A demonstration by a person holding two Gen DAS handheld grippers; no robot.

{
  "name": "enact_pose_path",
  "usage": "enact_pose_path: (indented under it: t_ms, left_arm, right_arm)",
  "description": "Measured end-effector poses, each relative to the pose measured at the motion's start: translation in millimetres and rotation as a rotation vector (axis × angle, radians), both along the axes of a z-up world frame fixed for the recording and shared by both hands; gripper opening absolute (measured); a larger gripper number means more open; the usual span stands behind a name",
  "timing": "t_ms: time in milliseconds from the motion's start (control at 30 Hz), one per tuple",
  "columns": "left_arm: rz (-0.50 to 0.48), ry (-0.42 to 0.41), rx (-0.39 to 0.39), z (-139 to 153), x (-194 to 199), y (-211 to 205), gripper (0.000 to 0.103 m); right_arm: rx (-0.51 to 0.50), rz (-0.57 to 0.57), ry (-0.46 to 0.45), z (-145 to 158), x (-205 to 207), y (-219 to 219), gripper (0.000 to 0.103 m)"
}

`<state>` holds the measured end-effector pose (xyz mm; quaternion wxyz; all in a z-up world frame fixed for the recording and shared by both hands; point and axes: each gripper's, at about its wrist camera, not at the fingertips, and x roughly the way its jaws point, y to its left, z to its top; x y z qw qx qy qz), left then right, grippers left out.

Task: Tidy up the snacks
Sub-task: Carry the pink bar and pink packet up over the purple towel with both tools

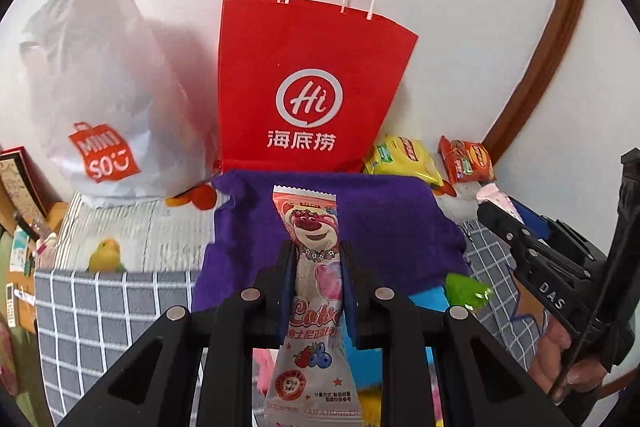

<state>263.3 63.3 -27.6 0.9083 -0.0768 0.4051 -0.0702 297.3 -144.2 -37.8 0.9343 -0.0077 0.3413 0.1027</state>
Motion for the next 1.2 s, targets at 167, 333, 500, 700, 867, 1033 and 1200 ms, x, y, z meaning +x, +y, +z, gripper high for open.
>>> enact_pose_path:
  t_ms: [167,333,500,700,867,1033,1200]
  left_arm:
    - [0.002,0.01,0.014,-5,33,3,0.02]
    - [0.018,0.018,0.014,-12,62,11,0.02]
    - [0.029,0.027,0.028,-21,85,16,0.02]
    - [0.036,0.036,0.018,-37,109,23,0.02]
    - [0.027,0.083,0.004,-62,123,26,0.02]
    - [0.018,0.132,0.008,-78,133,23,0.02]
    - [0.008,0.159,0.027,-88,134,17,0.02]
  right_arm:
    - [0.002,-0.023,0.018,-10,38,2,0.04]
    - [-0.012,-0.043,0.025,-15,73,4,0.04]
    - [0.004,-0.057,0.02,-19,95,1,0.04]
    - [-0.004,-0.056,0.068,-46,113,1,0.04]
    - [-0.043,-0.052,0.121,-65,125,3,0.04]
    - [-0.065,-0.046,0.165,-79,130,5,0.04]
    - [-0.075,-0.055,0.199,-90,136,2,0.04]
